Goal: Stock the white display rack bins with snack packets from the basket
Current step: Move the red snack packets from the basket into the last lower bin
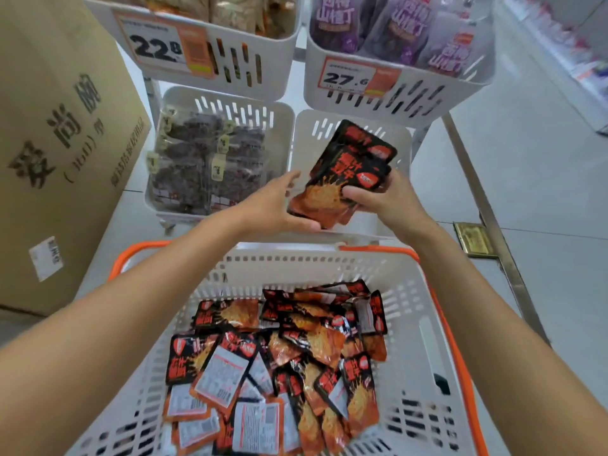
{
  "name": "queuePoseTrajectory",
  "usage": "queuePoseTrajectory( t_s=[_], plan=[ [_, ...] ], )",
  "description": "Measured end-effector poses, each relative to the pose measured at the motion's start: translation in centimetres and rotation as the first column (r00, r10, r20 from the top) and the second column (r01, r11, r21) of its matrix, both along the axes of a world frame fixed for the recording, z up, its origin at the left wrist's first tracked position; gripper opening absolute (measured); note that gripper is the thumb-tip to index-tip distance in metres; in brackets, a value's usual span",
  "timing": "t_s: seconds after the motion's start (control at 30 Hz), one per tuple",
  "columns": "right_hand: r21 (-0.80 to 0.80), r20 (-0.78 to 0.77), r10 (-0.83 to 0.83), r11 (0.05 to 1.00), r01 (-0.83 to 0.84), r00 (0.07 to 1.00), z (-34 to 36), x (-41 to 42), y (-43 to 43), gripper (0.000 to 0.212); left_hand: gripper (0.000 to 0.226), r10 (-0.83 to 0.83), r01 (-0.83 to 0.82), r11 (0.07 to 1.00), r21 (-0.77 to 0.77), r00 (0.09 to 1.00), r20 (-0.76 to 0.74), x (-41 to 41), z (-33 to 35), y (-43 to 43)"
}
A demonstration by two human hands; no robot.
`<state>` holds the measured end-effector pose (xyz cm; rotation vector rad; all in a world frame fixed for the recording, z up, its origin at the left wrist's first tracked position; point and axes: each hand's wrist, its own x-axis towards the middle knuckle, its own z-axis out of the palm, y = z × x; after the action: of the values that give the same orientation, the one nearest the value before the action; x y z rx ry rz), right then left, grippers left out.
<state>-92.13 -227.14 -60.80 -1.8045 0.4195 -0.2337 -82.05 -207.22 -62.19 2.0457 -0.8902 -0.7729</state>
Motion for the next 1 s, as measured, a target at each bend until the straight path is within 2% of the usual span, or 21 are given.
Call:
queuePoseTrajectory(
  t_s=[0.1,0.17,0.23,0.3,0.37,0.43,0.5,0.6,0.67,0.83,0.93,1.0],
  plan=[
    [-0.158,0.071,-0.161,0.973,0.17,0.984,-3.7,3.6,-2.8,0.031,0.091,-0.033,0.034,0.997,0.065,0.999,-0.006,1.7,-2.9,-0.6],
    [-0.169,0.035,-0.154,0.973,0.158,0.987,-6.8,6.0,-3.5,0.043,0.09,0.009,-0.006,0.997,0.076,0.999,-0.042,2.5,-4.9,-1.1],
    [-0.185,-0.128,0.039,0.981,-0.062,0.991,-9.7,7.6,-3.7,0.048,0.095,0.051,-0.044,0.994,0.095,0.996,-0.078,3.0,-6.4,-1.4],
    [-0.125,-0.358,0.289,0.927,-0.353,0.888,-11.4,8.0,-4.2,0.058,0.097,0.053,-0.045,0.995,0.09,0.995,-0.085,3.4,-8.1,-1.5],
    [0.072,-0.504,0.428,0.886,-0.457,0.75,-11.5,7.9,-5.6,0.077,0.099,0.053,-0.047,0.997,0.066,0.994,-0.095,3.6,-9.4,-1.5],
    [0.215,-0.508,0.507,0.858,-0.467,0.696,-11.5,7.7,-6.6,0.089,0.1,0.075,-0.068,0.996,0.057,0.988,-0.133,4.0,-10.3,-1.4],
    [0.192,-0.468,0.518,0.85,-0.49,0.716,-11.8,7.7,-6.1,0.082,0.101,0.089,-0.084,0.996,0.033,0.981,-0.172,4.4,-11.0,-1.2],
    [0.028,-0.406,0.468,0.865,-0.501,0.785,-12.3,8.6,-4.6,0.06,0.098,0.09,-0.092,0.996,-0.003,0.979,-0.182,4.4,-11.2,-1.2],
    [-0.052,-0.415,0.398,0.887,-0.458,0.818,-12.2,9.1,-4.8,0.062,0.096,0.095,-0.097,0.995,-0.002,0.979,-0.18,4.4,-11.2,-1.1],
    [-0.026,-0.454,0.412,0.88,-0.474,0.79,-11.6,9.1,-4.1,0.057,0.089,0.122,-0.122,0.992,0.008,0.978,-0.169,4.0,-10.7,-1.2],
    [-0.17,-0.403,0.272,0.916,-0.364,0.874,-9.8,7.7,-3.3,0.063,0.085,0.117,-0.11,0.993,0.051,0.98,-0.163,3.9,-9.6,-0.9],
    [-0.307,-0.263,0.151,0.923,-0.231,0.953,-7.6,5.6,-2.3,0.057,0.088,0.112,-0.096,0.989,0.116,0.984,-0.136,3.6,-8.9,-0.5]
  ],
)
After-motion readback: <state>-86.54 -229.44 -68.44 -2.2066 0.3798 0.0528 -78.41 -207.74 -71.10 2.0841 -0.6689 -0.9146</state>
